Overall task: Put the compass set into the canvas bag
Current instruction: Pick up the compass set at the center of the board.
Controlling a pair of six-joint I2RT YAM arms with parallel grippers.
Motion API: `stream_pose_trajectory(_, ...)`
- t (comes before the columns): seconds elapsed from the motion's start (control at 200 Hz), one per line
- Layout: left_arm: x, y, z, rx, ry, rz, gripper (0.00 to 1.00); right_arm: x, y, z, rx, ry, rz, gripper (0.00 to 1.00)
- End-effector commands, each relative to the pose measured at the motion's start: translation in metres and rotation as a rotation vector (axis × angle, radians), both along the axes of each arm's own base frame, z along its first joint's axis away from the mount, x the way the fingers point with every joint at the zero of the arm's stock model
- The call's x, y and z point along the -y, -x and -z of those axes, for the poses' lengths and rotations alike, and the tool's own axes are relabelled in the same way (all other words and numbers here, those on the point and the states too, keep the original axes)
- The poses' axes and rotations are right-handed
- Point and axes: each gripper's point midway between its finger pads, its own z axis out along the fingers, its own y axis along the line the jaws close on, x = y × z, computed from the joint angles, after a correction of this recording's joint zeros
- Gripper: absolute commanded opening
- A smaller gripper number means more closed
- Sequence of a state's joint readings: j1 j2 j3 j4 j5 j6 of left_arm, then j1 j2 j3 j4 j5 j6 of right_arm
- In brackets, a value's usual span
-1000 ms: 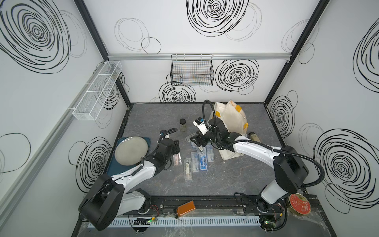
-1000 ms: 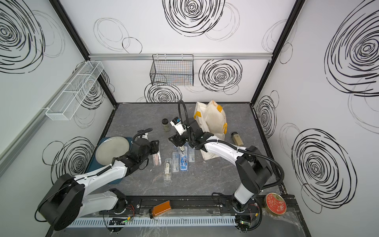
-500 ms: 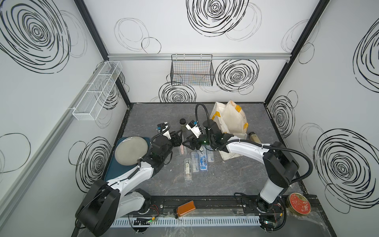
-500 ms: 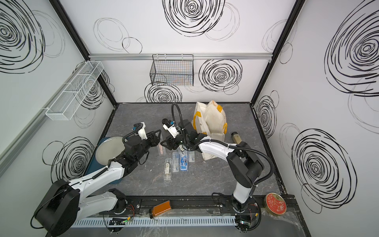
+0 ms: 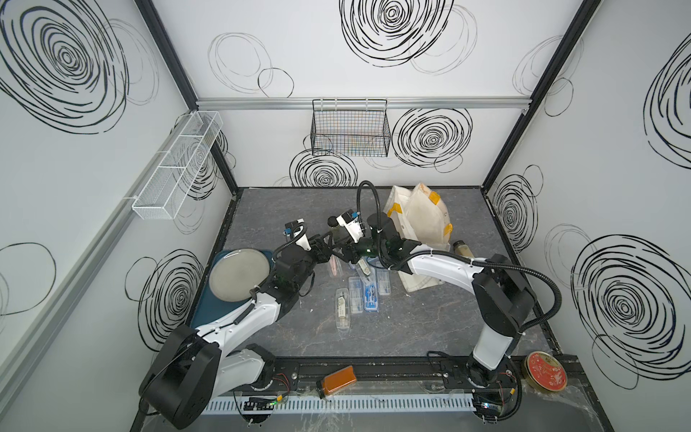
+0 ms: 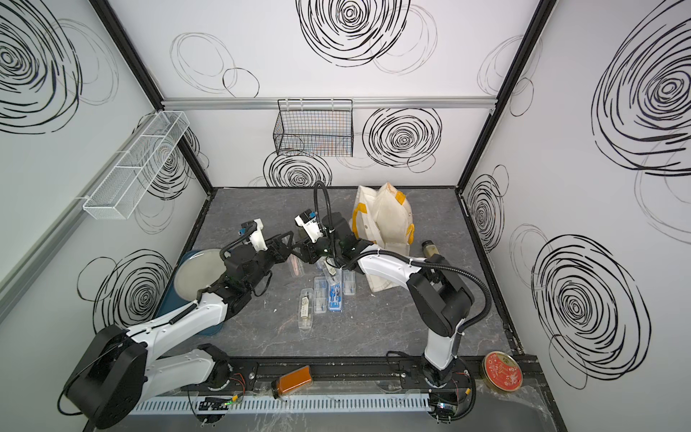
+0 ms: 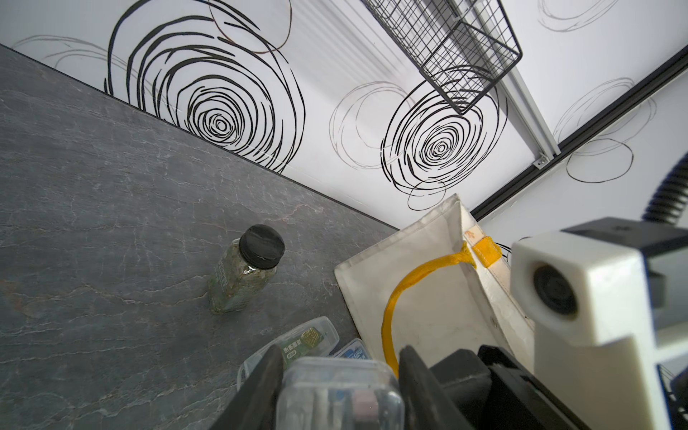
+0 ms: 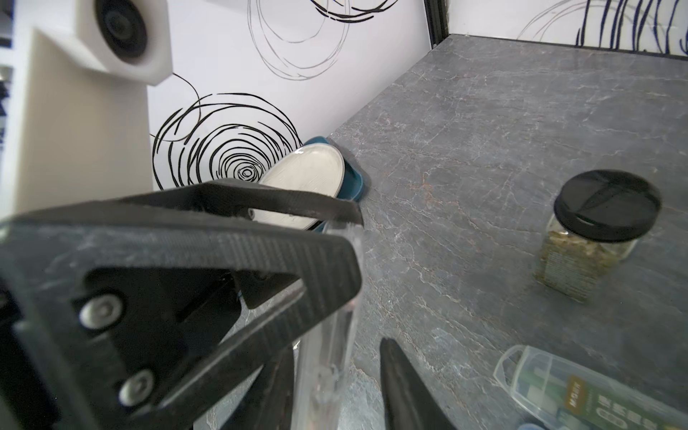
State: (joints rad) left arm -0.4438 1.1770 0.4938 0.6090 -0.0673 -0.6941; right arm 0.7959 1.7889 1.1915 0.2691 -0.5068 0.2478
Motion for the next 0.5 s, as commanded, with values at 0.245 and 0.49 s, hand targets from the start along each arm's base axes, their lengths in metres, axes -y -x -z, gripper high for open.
stream_pose_trajectory(0.245,0.0014,-0.0059,-0.0298,0.097,0.083,0.002,0.45,-0.0107,-0.0037,-0.0201,0.000,-0.068,-0.007,0.22)
stream_pose_trajectory(0.49,0.0001,-0.0070,-0.0292,0.092,0.093,0.000,0.65,-0.0091,-0.0103,-0.0229,0.004,-0.064,0.026,0.16)
